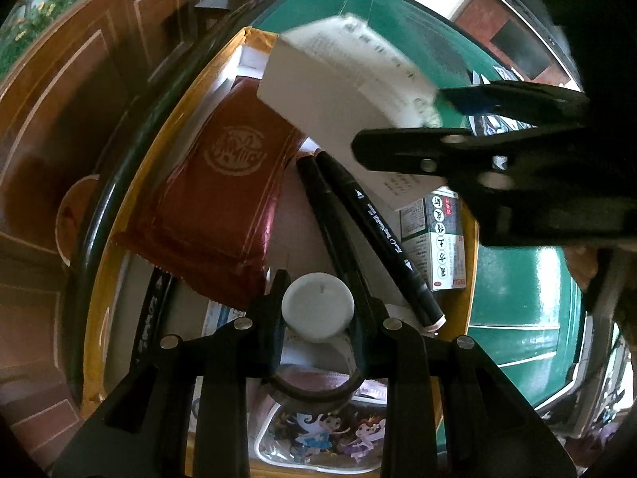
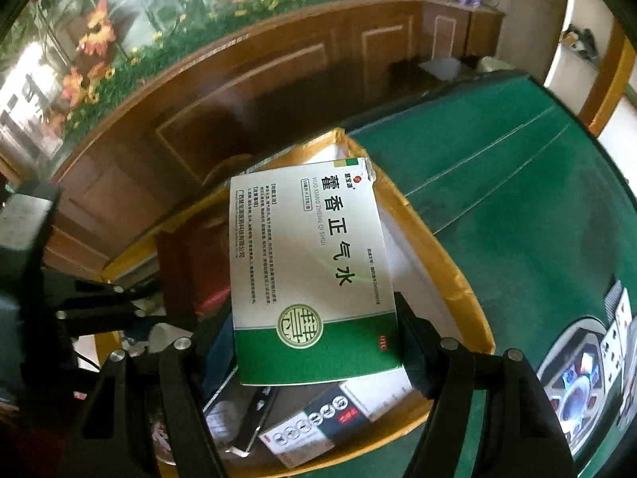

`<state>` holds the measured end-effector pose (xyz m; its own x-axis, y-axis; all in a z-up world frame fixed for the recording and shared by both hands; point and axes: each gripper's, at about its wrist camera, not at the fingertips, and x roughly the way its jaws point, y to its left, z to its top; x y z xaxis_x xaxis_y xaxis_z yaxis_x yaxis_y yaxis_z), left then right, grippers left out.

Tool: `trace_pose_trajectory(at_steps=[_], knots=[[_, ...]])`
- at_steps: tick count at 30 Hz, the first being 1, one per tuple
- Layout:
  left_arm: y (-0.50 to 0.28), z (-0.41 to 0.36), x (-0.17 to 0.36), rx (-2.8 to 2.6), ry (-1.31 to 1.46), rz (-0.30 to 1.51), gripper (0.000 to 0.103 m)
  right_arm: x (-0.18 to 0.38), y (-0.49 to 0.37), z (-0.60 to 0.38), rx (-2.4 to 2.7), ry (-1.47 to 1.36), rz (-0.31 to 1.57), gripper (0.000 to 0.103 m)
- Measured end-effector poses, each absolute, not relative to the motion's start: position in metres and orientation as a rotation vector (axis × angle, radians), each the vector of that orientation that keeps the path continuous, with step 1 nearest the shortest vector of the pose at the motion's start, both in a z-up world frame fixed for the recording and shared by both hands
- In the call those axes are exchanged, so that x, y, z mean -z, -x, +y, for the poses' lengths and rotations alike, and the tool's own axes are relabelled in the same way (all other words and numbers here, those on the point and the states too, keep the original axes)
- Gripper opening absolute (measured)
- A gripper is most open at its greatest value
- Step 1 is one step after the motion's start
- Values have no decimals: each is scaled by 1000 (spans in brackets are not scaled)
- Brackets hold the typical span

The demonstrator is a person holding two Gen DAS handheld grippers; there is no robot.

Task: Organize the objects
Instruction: 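Lower the bottle into the cardboard box with the left tool while the right tool brings the medicine box over, then open the right tool to drop the medicine box into the cardboard box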

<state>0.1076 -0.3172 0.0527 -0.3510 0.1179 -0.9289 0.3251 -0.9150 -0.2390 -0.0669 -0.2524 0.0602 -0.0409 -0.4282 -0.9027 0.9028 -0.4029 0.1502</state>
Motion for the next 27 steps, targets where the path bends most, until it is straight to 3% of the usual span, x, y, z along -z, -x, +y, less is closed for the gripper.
trace_pose_trajectory(at_steps=[13, 27], knots=[[-111, -317, -53, 2409, -1706, 600, 27, -31, 78, -261, 1643, -1230, 774, 71], [-111, -319, -55, 2410, -1726, 592, 27, -21, 63, -254, 1714, -1239, 786, 71]])
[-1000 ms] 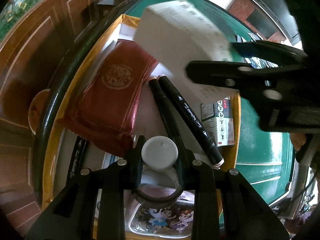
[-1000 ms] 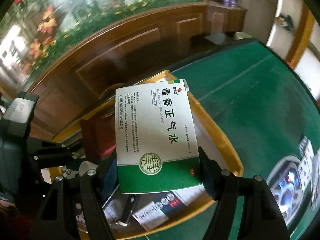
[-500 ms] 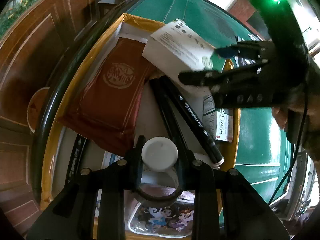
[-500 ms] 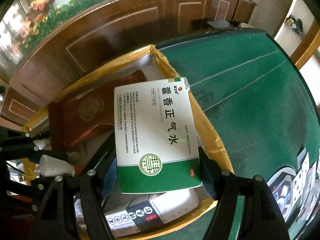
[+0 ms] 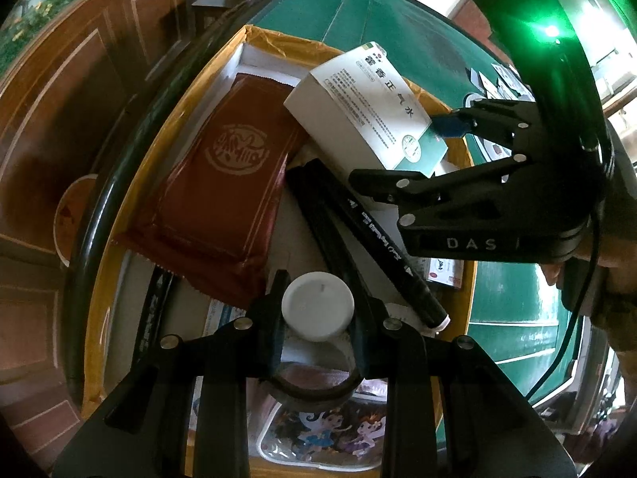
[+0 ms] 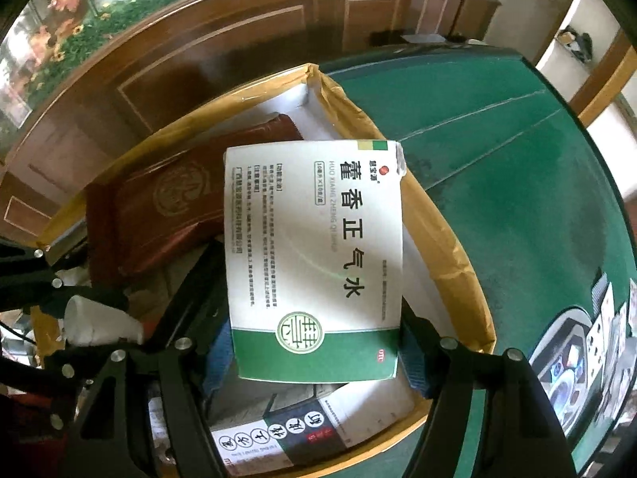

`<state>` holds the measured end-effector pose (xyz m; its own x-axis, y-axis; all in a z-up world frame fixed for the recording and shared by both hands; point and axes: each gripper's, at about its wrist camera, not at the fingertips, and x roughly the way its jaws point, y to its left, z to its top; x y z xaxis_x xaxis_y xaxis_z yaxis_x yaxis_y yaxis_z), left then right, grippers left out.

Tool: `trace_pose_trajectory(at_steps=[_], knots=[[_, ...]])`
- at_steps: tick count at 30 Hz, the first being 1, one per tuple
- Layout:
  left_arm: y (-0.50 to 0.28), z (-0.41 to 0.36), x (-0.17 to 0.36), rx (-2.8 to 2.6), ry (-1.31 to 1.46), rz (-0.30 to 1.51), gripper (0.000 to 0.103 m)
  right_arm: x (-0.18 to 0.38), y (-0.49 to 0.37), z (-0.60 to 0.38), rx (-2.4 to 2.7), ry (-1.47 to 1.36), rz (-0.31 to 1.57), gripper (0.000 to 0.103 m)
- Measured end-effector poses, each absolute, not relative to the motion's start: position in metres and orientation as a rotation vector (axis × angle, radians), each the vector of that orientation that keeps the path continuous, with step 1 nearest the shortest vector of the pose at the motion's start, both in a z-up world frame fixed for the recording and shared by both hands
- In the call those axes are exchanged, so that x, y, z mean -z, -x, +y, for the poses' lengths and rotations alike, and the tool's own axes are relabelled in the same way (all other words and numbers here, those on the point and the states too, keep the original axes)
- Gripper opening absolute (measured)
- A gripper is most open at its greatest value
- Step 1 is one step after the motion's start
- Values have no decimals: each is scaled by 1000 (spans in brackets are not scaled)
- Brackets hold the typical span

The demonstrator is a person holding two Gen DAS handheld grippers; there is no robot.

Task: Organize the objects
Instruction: 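Open the right tool to drop the medicine box into the cardboard box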

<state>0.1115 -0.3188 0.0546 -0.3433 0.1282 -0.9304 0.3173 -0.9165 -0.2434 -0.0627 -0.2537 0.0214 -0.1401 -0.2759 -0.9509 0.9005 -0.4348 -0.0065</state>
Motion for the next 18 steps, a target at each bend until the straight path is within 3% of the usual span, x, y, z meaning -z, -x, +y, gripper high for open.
trace_pose_trajectory(at_steps=[5, 7, 9, 12, 15, 18], knots=[[-109, -323, -59, 2406, -1708, 599, 27, -29, 56, -249, 1733, -1260, 739, 79], [-110, -324, -63, 2406, -1679, 622, 33, -38, 54, -244, 1749, -1247, 702, 79], [-111, -325, -66, 2410, -1646, 642, 61, -51, 51, -236, 1773, -1226, 665, 80], [-119, -321, -76, 2426, -1581, 643, 76, -71, 44, -220, 1814, -1196, 590, 83], [-128, -312, -92, 2451, -1521, 585, 79, -86, 37, -194, 1857, -1194, 477, 86], [-146, -299, -117, 2415, -1369, 355, 79, -97, 28, -169, 1899, -1173, 406, 87]])
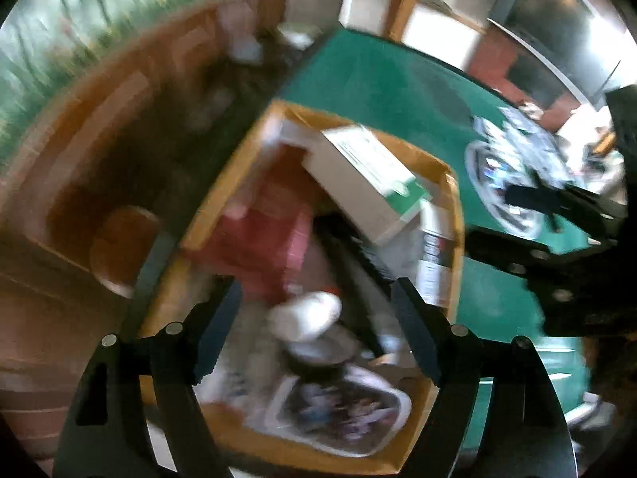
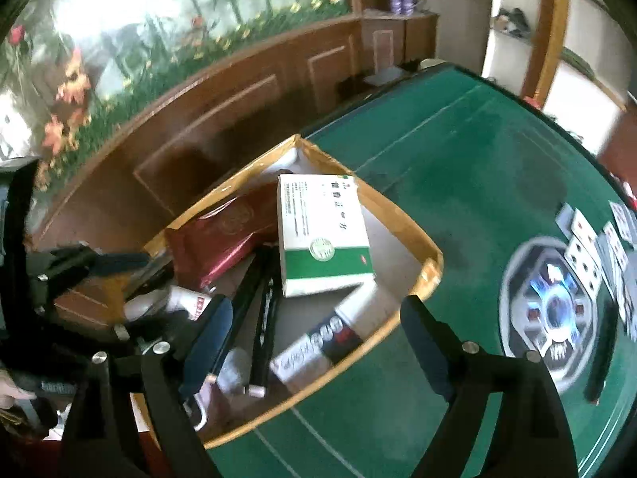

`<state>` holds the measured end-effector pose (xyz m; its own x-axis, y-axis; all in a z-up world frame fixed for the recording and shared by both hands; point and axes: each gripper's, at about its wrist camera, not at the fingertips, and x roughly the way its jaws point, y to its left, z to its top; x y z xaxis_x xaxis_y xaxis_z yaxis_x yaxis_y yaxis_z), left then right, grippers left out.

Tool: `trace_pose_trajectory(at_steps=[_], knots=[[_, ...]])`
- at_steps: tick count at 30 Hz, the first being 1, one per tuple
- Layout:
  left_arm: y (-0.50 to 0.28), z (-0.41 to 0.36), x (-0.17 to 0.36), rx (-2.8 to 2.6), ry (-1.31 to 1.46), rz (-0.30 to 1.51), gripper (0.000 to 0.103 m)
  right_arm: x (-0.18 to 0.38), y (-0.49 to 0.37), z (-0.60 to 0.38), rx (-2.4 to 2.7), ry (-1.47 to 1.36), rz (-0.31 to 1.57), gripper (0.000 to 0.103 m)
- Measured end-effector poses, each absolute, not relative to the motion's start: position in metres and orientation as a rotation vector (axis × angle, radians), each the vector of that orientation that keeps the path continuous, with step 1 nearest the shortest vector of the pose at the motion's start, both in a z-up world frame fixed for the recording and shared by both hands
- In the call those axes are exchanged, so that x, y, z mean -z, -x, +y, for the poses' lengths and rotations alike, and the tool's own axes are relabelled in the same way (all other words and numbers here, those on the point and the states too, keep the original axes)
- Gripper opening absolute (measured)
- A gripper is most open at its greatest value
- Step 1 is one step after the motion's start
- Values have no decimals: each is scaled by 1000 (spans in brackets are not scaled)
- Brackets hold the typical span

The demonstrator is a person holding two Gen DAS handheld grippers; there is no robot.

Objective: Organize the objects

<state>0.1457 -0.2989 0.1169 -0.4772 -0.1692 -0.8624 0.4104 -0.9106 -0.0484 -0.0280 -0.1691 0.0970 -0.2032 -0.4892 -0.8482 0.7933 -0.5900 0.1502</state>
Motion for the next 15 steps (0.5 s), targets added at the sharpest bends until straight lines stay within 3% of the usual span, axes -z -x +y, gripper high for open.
trace_pose_trajectory(at_steps=[2, 7, 11, 15], knots=[[-159, -297, -130, 2386, -1292, 293, 79, -98, 22, -154, 1914, -1176, 373, 89], [-189, -323, -135, 2296, -1238, 473, 79, -80, 4, -134, 1879, -1245, 341, 90], [-192, -318, -128, 2108, -1262, 202, 79, -69, -8, -128, 1855, -1282, 313, 90], [-196, -312, -129, 2145, -1281, 275, 79, -69, -21, -131, 1844, -1264, 320, 90]])
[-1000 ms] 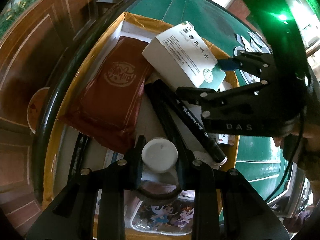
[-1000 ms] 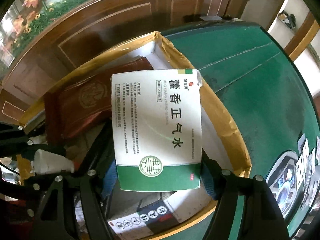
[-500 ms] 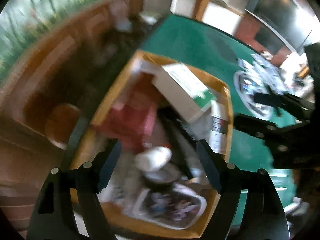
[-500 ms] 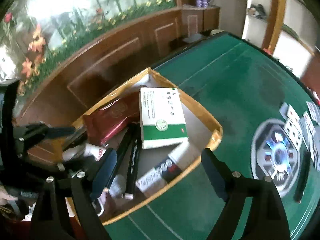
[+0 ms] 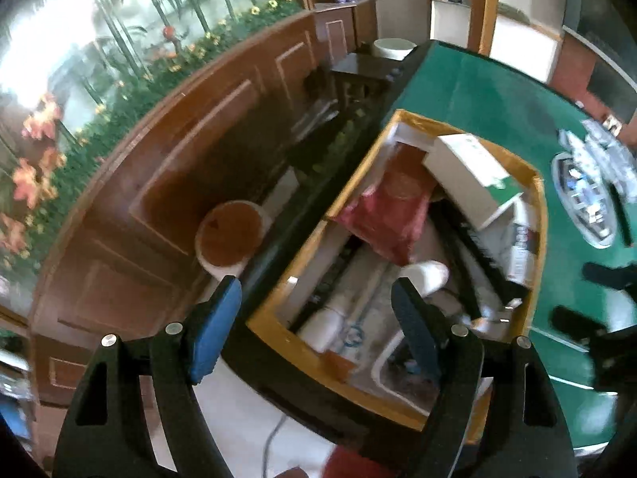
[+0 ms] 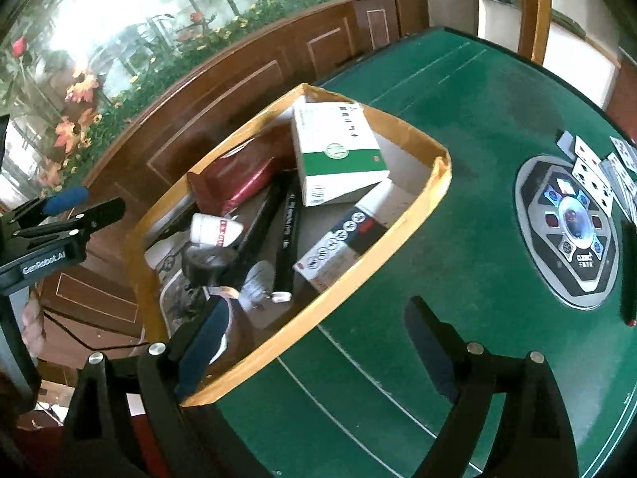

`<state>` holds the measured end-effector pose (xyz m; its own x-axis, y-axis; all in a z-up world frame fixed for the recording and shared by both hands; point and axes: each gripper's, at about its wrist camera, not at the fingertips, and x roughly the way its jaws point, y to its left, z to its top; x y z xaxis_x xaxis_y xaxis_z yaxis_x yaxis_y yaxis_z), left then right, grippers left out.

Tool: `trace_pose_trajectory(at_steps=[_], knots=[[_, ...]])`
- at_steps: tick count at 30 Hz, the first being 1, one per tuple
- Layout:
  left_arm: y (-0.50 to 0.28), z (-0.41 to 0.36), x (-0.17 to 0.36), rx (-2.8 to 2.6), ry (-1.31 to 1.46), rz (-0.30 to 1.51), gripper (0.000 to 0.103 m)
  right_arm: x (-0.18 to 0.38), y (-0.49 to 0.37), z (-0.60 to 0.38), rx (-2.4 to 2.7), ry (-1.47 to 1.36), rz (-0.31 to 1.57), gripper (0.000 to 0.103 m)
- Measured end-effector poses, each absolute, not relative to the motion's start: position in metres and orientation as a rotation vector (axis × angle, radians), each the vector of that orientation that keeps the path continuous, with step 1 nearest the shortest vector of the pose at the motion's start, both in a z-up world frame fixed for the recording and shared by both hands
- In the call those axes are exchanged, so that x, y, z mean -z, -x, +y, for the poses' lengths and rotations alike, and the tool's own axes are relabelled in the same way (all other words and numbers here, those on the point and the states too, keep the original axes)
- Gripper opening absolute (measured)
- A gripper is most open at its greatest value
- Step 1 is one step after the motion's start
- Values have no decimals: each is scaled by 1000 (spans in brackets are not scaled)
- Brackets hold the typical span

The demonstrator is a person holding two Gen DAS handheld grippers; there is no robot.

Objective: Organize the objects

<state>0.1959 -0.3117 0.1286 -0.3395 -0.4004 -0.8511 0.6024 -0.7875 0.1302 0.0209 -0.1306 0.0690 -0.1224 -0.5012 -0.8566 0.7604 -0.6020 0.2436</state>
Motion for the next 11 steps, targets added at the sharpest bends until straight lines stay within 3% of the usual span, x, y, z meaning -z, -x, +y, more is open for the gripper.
trace_pose_trajectory(at_steps=[11], knots=[[-181, -282, -122, 2168, -1338, 269, 79, -65, -29, -118, 1861, -1294, 268, 90]])
